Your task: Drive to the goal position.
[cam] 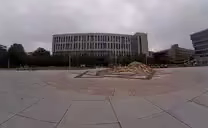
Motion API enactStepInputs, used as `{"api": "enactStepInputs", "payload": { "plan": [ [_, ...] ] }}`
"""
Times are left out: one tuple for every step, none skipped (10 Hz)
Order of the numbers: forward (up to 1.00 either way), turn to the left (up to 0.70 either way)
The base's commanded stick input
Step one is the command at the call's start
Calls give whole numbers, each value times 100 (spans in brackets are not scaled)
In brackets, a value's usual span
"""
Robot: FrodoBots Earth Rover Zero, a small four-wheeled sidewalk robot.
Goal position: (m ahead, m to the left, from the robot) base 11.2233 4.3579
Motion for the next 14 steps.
{"api": "enactStepInputs", "payload": {
  "plan": [
    [70,0],
    [70,0],
    [70,0],
    [70,0],
    [70,0],
    [70,0],
    [70,0],
    [70,0],
    [70,0],
    [70,0],
    [70,0],
    [70,-2],
    [70,-10],
    [70,-14]
  ]
}}
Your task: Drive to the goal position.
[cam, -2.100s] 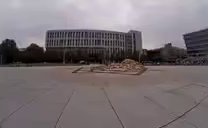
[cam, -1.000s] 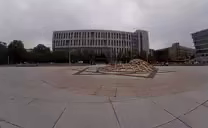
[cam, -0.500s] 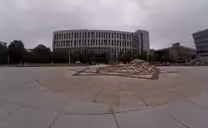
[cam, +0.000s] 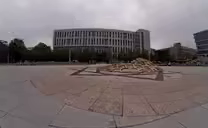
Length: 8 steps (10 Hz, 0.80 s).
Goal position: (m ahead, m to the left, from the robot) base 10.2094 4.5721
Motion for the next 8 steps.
{"api": "enactStepInputs", "payload": {
  "plan": [
    [70,-14],
    [70,-14],
    [70,-14],
    [70,-14],
    [70,-14],
    [70,-14],
    [70,-14],
    [70,-14]
  ]
}}
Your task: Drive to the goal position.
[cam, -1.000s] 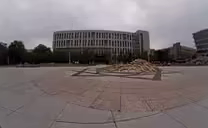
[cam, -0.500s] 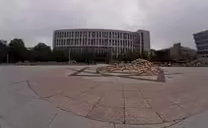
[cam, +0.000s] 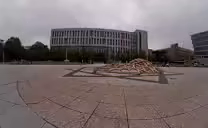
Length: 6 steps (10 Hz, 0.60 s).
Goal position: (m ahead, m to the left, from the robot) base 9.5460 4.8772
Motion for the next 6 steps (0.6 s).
{"api": "enactStepInputs", "payload": {
  "plan": [
    [70,-14],
    [70,-14],
    [70,-14],
    [70,-13],
    [70,-2],
    [70,6]
  ]
}}
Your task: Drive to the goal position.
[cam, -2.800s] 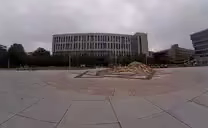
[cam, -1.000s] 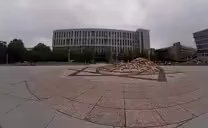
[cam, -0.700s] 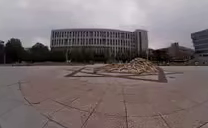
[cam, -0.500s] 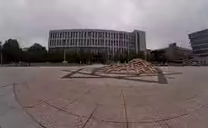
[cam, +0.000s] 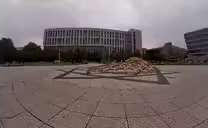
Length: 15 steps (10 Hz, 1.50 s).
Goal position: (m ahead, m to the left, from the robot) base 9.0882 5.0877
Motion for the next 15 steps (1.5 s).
{"api": "enactStepInputs", "payload": {
  "plan": [
    [70,12],
    [70,14],
    [70,14],
    [70,14],
    [70,14],
    [70,14],
    [70,14],
    [70,14],
    [70,14],
    [70,14],
    [70,14],
    [70,14],
    [70,14],
    [70,14],
    [70,14]
  ]
}}
